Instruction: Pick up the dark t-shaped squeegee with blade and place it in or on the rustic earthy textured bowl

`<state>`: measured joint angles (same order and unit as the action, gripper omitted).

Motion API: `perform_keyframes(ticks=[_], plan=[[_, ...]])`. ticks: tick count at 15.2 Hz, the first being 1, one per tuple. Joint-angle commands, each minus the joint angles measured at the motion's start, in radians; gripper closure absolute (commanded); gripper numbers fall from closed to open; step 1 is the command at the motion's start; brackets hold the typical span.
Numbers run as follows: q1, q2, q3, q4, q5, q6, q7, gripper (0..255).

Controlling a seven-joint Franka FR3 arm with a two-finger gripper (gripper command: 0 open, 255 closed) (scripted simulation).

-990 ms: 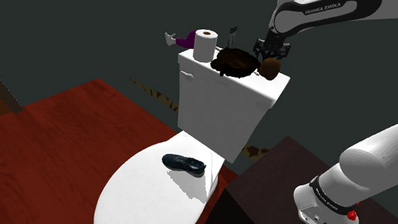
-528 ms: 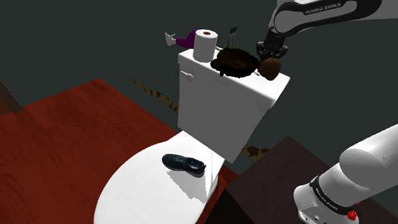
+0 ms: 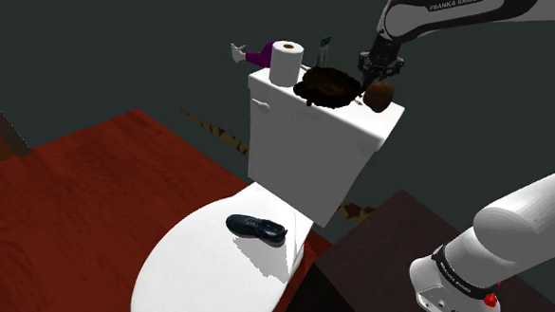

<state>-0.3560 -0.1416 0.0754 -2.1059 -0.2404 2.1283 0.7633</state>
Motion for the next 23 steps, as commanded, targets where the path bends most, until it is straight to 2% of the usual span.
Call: perform_keyframes(ticks=[1,23], plan=[[-0.002,-0.005,-0.003,0.025,0.003,-0.026,-0.008,255],[-0.002,-0.008,0.005,0.316,0.03,-0.314,-0.07,255]])
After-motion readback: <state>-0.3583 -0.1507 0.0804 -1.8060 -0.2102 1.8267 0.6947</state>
